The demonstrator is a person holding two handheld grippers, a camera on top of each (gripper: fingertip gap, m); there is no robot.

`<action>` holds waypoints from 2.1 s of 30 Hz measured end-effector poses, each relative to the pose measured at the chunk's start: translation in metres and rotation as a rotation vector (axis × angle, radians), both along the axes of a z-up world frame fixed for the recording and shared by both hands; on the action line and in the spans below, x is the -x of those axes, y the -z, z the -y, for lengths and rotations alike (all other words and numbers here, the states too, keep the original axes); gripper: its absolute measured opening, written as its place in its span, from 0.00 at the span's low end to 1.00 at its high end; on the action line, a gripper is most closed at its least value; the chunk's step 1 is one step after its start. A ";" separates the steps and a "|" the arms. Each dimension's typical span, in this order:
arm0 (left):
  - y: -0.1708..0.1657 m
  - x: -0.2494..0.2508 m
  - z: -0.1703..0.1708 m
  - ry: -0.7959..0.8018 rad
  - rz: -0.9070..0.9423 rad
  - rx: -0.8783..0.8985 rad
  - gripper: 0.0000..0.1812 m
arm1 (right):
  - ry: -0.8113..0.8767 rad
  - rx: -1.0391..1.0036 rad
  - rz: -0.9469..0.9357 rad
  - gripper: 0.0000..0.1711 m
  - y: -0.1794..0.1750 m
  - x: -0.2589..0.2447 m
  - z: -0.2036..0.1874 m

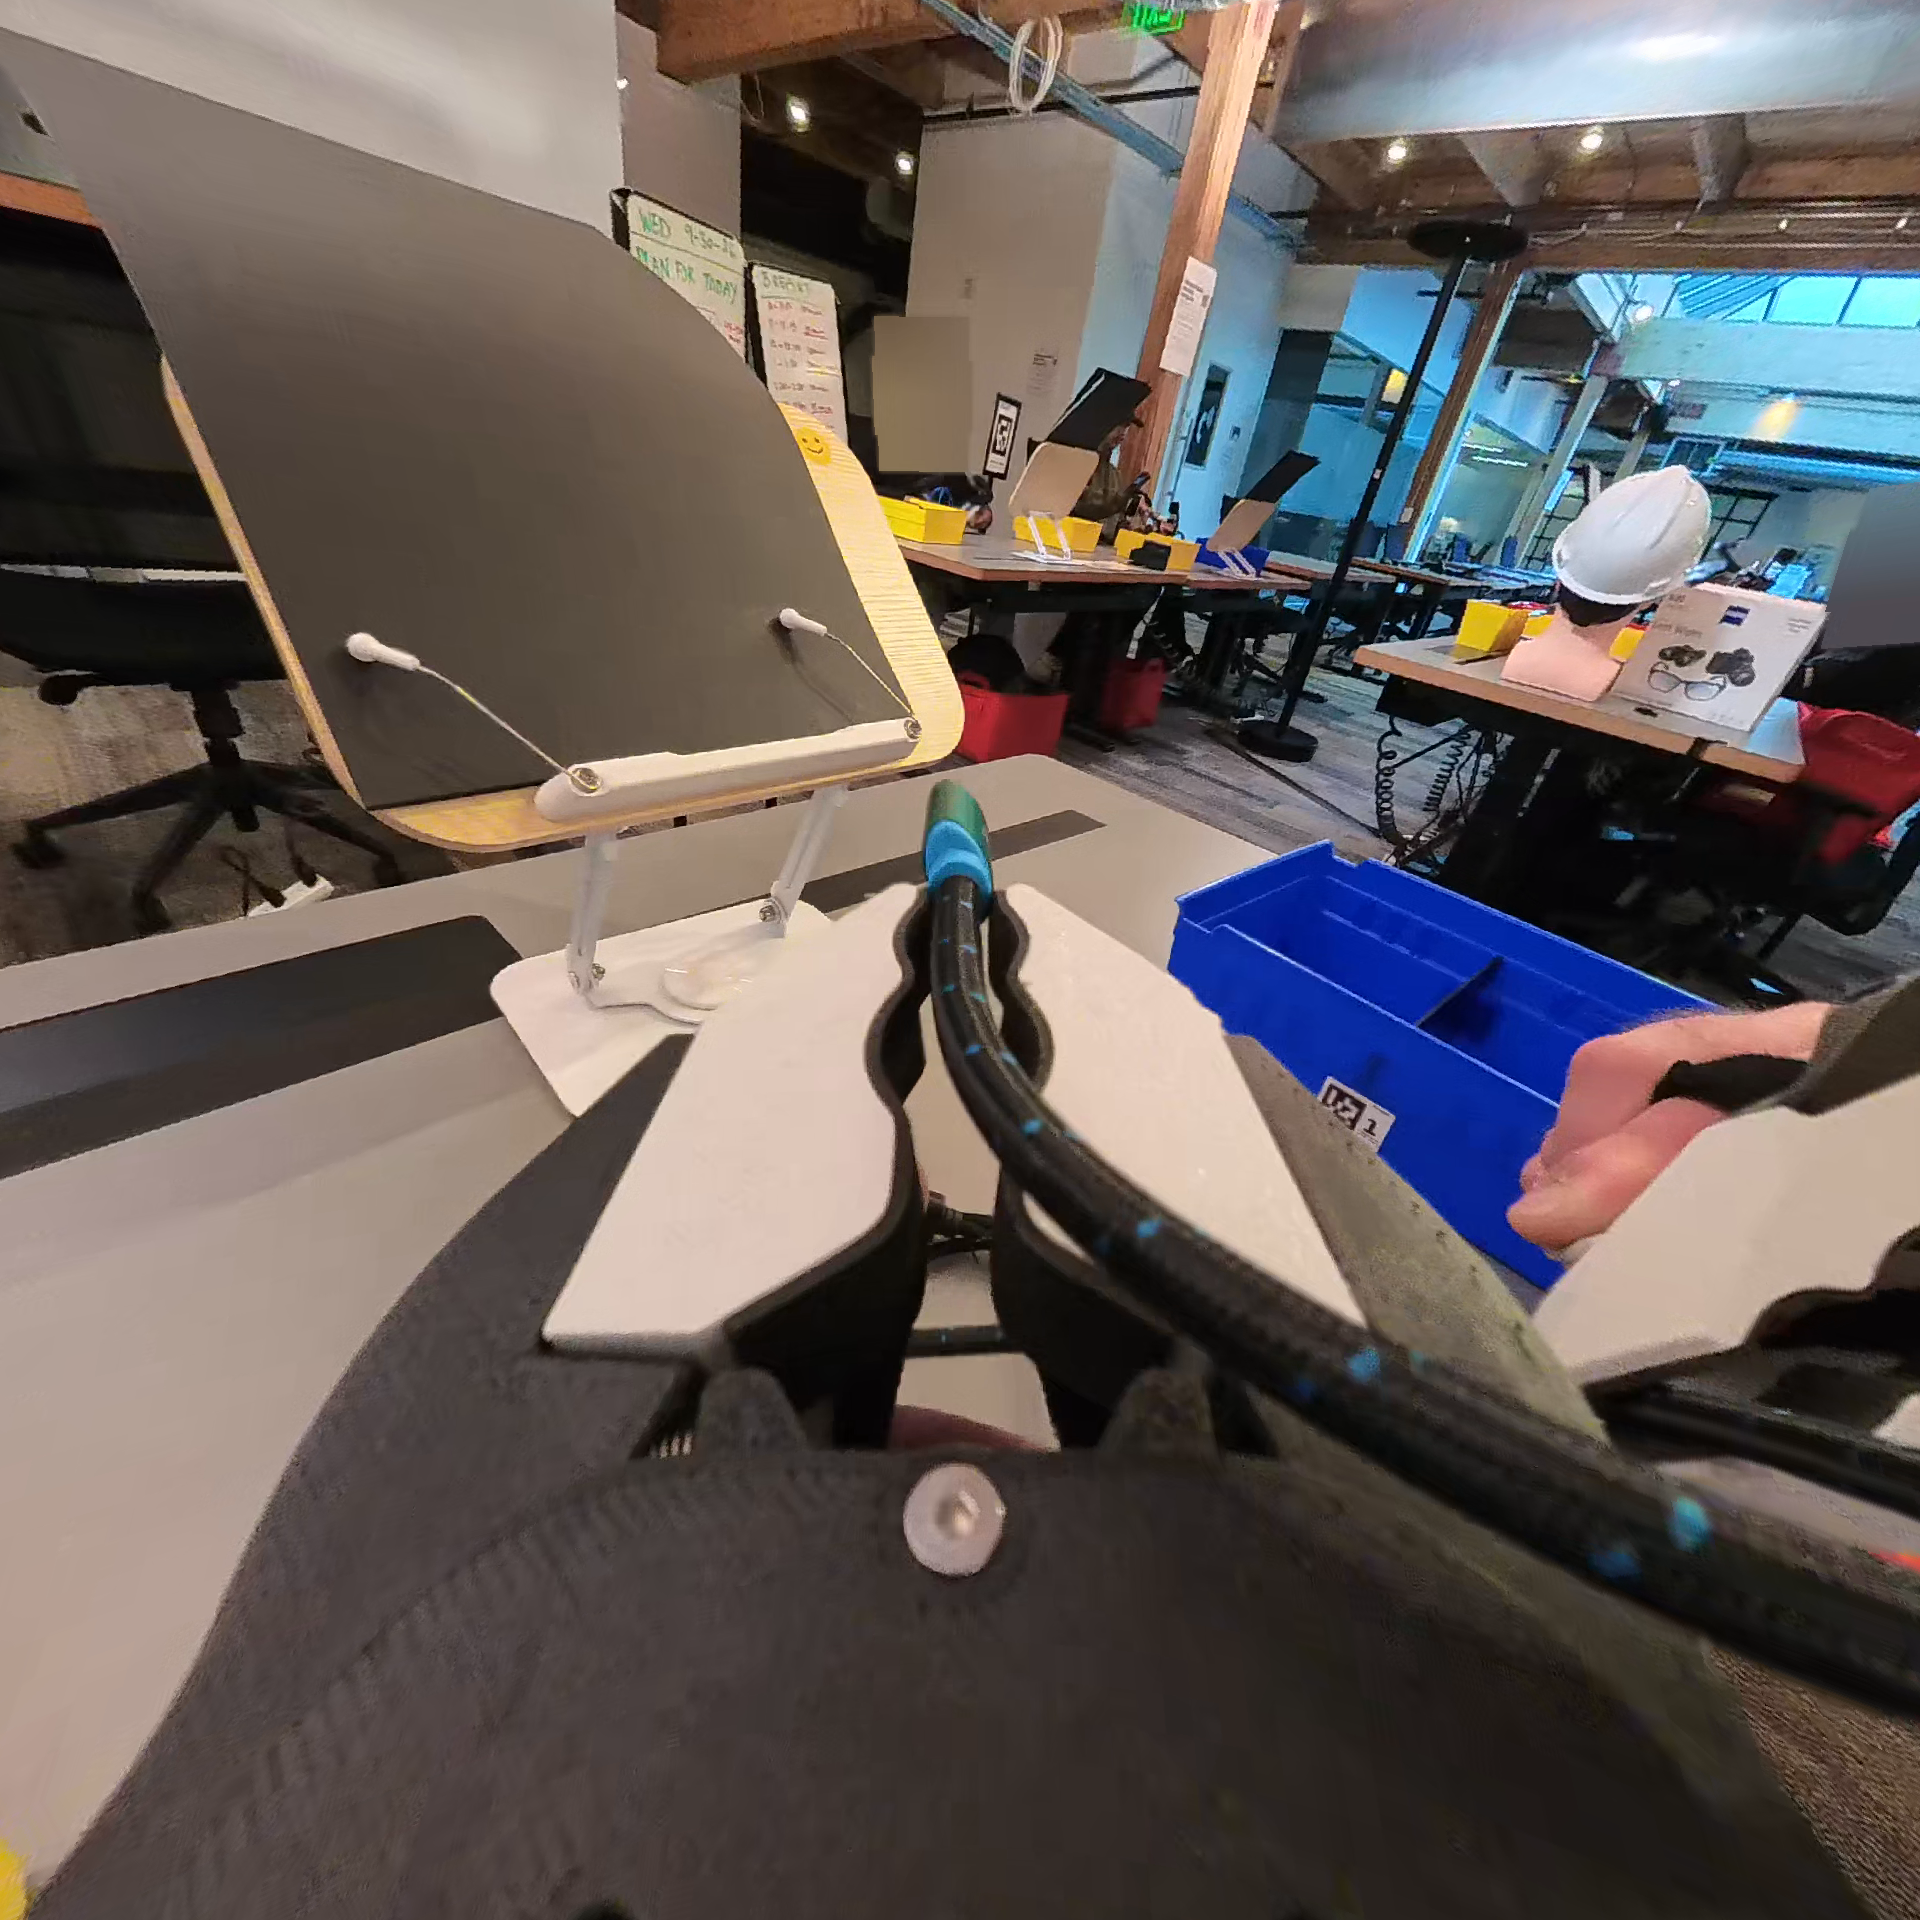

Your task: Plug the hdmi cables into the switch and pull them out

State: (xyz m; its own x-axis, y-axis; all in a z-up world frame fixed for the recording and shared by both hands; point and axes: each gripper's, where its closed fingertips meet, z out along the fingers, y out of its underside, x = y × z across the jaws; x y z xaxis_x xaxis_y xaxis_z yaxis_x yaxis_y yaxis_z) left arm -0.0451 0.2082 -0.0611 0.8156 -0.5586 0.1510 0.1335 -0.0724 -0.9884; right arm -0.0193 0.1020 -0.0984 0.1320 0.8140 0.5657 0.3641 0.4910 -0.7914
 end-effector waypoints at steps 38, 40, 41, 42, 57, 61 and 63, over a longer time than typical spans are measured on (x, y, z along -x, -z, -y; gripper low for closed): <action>0.045 -0.004 -0.011 -0.095 -0.573 -0.064 0.12 | -0.020 -0.024 0.036 0.01 -0.028 -0.042 -0.010; 0.048 -0.010 -0.007 -0.048 -0.623 -0.057 0.15 | -0.038 -0.029 0.061 0.01 -0.032 -0.048 -0.010; 0.050 -0.012 -0.005 -0.031 -0.649 -0.054 0.17 | -0.045 -0.034 0.076 0.01 -0.033 -0.050 -0.011; 0.052 -0.013 -0.004 -0.020 -0.685 -0.054 0.18 | -0.057 -0.039 0.093 0.01 -0.033 -0.053 -0.011; 0.081 -0.023 0.003 0.060 -0.945 -0.074 0.11 | -0.157 -0.070 0.305 0.02 -0.028 -0.066 -0.003; 0.082 -0.023 0.004 0.067 -0.955 -0.088 0.03 | -0.165 -0.069 0.317 0.02 -0.029 -0.067 -0.003; 0.085 -0.024 0.005 0.082 -0.957 -0.081 0.03 | -0.166 -0.070 0.322 0.02 -0.028 -0.067 -0.004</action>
